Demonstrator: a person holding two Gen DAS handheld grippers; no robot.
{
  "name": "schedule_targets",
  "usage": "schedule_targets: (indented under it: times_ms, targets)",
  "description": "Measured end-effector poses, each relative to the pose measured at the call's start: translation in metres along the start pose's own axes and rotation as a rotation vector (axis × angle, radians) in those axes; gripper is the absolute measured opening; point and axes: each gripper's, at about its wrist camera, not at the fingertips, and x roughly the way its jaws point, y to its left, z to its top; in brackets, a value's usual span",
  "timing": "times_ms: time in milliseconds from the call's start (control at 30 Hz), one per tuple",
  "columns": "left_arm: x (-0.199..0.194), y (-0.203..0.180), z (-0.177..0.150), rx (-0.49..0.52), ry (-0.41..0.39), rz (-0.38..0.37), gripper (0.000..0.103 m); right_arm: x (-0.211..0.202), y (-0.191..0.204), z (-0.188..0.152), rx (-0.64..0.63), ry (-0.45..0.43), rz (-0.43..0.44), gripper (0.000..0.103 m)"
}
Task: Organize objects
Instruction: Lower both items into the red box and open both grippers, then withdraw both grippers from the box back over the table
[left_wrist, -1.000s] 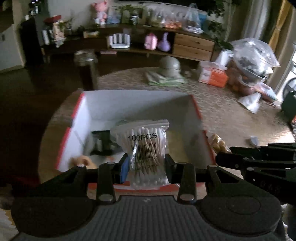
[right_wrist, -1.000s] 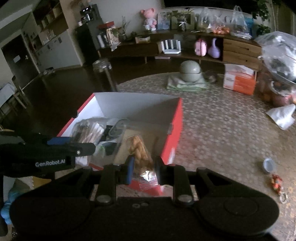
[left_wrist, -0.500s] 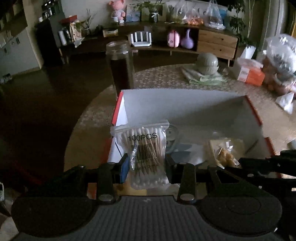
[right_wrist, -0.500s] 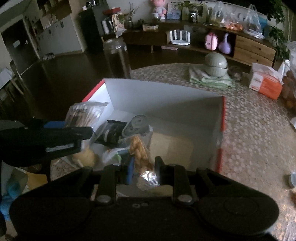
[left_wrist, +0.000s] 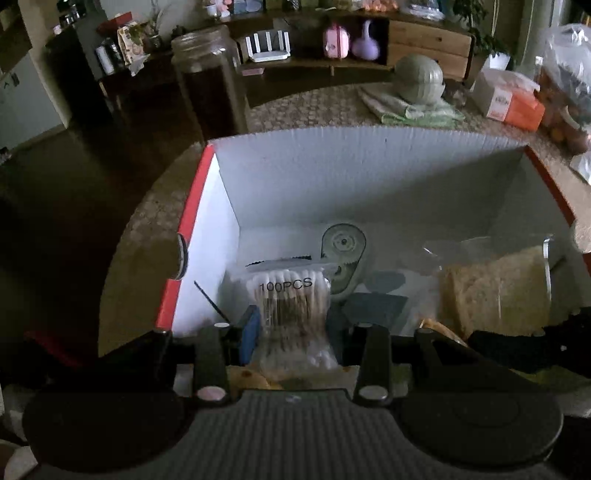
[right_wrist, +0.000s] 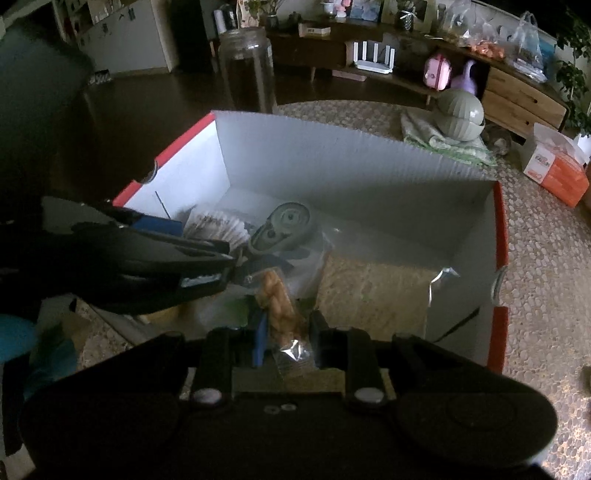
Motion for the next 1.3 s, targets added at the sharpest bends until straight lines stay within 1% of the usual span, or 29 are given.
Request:
schedule_targets:
  times_ms: [200, 300, 467, 533, 600, 700, 733, 767, 833, 900, 933, 1000, 1033, 1067, 1100, 1133, 1167, 1300]
  targets:
    - [0.007, 0.000, 0.001, 0.001, 0.019, -0.001, 0.039, 0.000, -0.003, -0.001, 0.022, 0.002, 0.016, 0.025]
    - [0.007, 0.000, 0.002, -0.004, 0.022, -0.012, 0.044, -0.004, -0.004, -0.003, 0.025, -0.001, 0.029, 0.026]
    - [0.006, -0.008, -0.002, 0.005, 0.020, -0.016, 0.064, -0.015, -0.007, -0.005, 0.034, -0.011, 0.055, 0.029]
    - [0.005, -0.010, -0.003, -0.003, 0.020, -0.011, 0.067, -0.020, -0.010, -0.007, 0.034, -0.014, 0.062, 0.031]
    - [0.004, -0.010, -0.004, -0.021, 0.020, -0.008, 0.069, -0.024, -0.013, -0.009, 0.034, -0.017, 0.067, 0.032]
    - [0.002, -0.007, -0.004, -0.053, 0.028, -0.026, 0.072, -0.030, -0.020, -0.011, 0.038, -0.023, 0.067, 0.041]
    - [0.001, -0.006, -0.004, -0.064, 0.031, -0.038, 0.074, -0.031, -0.023, -0.011, 0.040, -0.025, 0.064, 0.051]
    - [0.000, -0.005, -0.005, -0.073, 0.031, -0.044, 0.075, -0.033, -0.026, -0.012, 0.044, -0.031, 0.065, 0.063]
    - [-0.005, -0.003, -0.005, -0.090, 0.030, -0.053, 0.077, -0.037, -0.030, -0.013, 0.049, -0.051, 0.069, 0.076]
    - [-0.010, -0.001, -0.005, -0.105, 0.025, -0.064, 0.081, -0.042, -0.033, -0.013, 0.050, -0.068, 0.071, 0.076]
    - [-0.013, 0.000, -0.005, -0.111, 0.015, -0.070, 0.084, -0.044, -0.035, -0.013, 0.051, -0.068, 0.081, 0.077]
    - [-0.019, 0.001, -0.005, -0.125, -0.002, -0.075, 0.086, -0.050, -0.039, -0.013, 0.051, -0.075, 0.109, 0.084]
    - [-0.020, 0.002, -0.006, -0.132, -0.004, -0.079, 0.087, -0.053, -0.039, -0.014, 0.047, -0.083, 0.119, 0.089]
    - [-0.022, 0.002, -0.006, -0.137, -0.003, -0.088, 0.090, -0.056, -0.040, -0.016, 0.041, -0.092, 0.123, 0.093]
    - [-0.023, 0.002, -0.007, -0.139, -0.002, -0.096, 0.093, -0.059, -0.040, -0.017, 0.038, -0.098, 0.125, 0.093]
    - [-0.024, 0.003, -0.008, -0.139, -0.005, -0.097, 0.100, -0.061, -0.040, -0.018, 0.040, -0.104, 0.129, 0.094]
    - [-0.027, 0.003, -0.010, -0.137, -0.014, -0.089, 0.103, -0.064, -0.041, -0.019, 0.042, -0.107, 0.136, 0.097]
    - [-0.039, 0.005, -0.014, -0.137, -0.050, -0.056, 0.103, -0.072, -0.046, -0.022, 0.050, -0.124, 0.149, 0.100]
